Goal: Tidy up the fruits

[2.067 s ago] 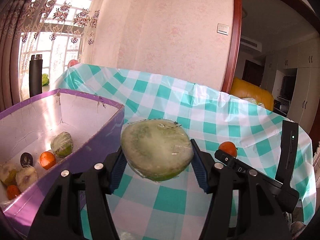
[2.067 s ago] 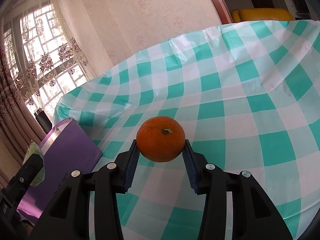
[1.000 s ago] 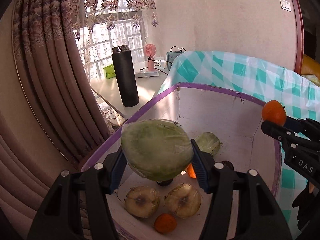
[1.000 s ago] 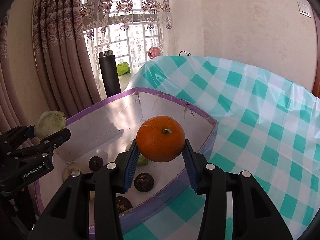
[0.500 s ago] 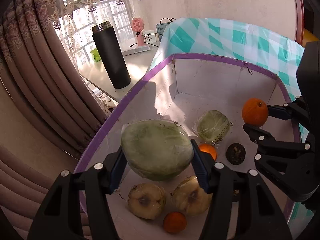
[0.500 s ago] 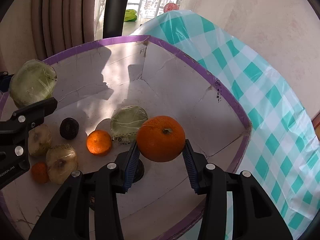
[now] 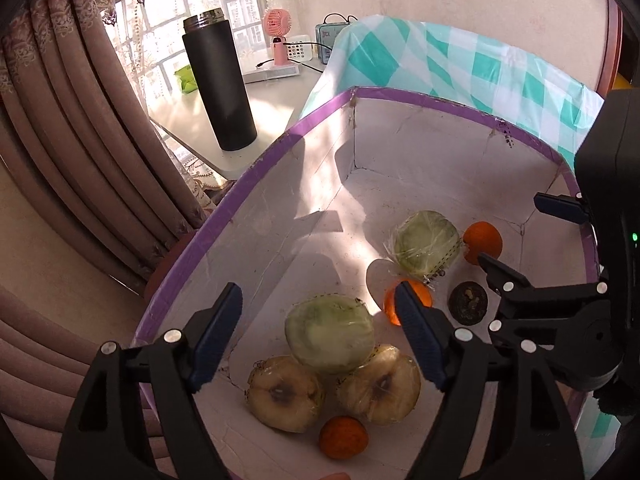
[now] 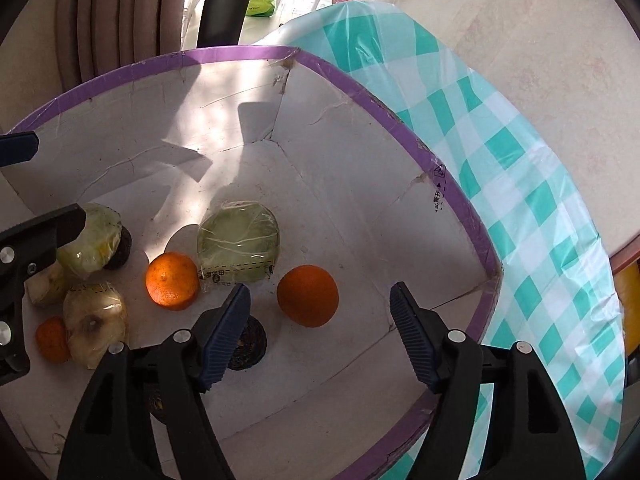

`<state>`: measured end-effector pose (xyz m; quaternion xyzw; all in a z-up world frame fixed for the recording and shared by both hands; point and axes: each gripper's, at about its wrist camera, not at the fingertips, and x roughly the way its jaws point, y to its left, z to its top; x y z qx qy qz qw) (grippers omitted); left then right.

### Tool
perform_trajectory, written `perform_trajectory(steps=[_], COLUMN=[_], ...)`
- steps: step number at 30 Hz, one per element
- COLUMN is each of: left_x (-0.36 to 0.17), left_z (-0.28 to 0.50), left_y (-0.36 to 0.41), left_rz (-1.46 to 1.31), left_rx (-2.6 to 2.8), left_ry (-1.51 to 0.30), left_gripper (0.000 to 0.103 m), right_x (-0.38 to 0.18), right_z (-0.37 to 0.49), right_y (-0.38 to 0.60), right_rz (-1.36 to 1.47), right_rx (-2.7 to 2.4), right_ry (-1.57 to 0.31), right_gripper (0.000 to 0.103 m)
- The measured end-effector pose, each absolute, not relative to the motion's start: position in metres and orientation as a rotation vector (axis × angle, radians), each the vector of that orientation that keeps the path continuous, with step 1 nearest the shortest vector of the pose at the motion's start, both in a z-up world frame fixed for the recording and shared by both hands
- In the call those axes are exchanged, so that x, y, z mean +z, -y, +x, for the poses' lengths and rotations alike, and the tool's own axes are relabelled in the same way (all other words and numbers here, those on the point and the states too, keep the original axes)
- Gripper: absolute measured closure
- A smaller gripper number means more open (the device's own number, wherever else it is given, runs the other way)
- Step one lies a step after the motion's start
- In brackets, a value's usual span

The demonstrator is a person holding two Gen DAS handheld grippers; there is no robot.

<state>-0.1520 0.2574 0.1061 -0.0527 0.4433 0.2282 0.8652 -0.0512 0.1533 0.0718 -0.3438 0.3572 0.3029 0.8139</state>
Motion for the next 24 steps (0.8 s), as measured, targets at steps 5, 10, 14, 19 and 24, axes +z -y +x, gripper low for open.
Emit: perform_trajectory(steps=[5, 10, 14, 19, 24], left_x=[0.108, 0.116, 0.133, 0.155, 0.145], left_z=[-0.154, -0.161, -0.172, -0.179, -0.163], left_y=[-0.26, -0.256, -0.253, -0.254, -0.266], left_rz=[-0.123, -0.116, -0.128, -0.136, -0.231], left_rx=[0.485, 0.507, 0.517, 0.576, 0.482], left_ry=[-0.923, -0.876, -0.781, -0.723, -0.831], left_gripper=[0.015, 0.013, 0.002, 0.002, 0.002], right_x=[0.074, 0.074, 0.074, 0.084, 0.09], right_z=[-0.053, -0.055, -0.059, -0.067, -0.08], right_y=[-0.153, -0.152, -0.151, -0.153, -0.156], right_rz=[-0.741, -0.732, -0.704, -0.618, -0.599], right_rx=[0.645, 0.637, 0.637, 0.695, 0.744], right_ry=[-0.747, -0.762, -0.8, -0.897, -0.94], right_gripper=[0.019, 0.018, 0.017, 0.017, 0.017])
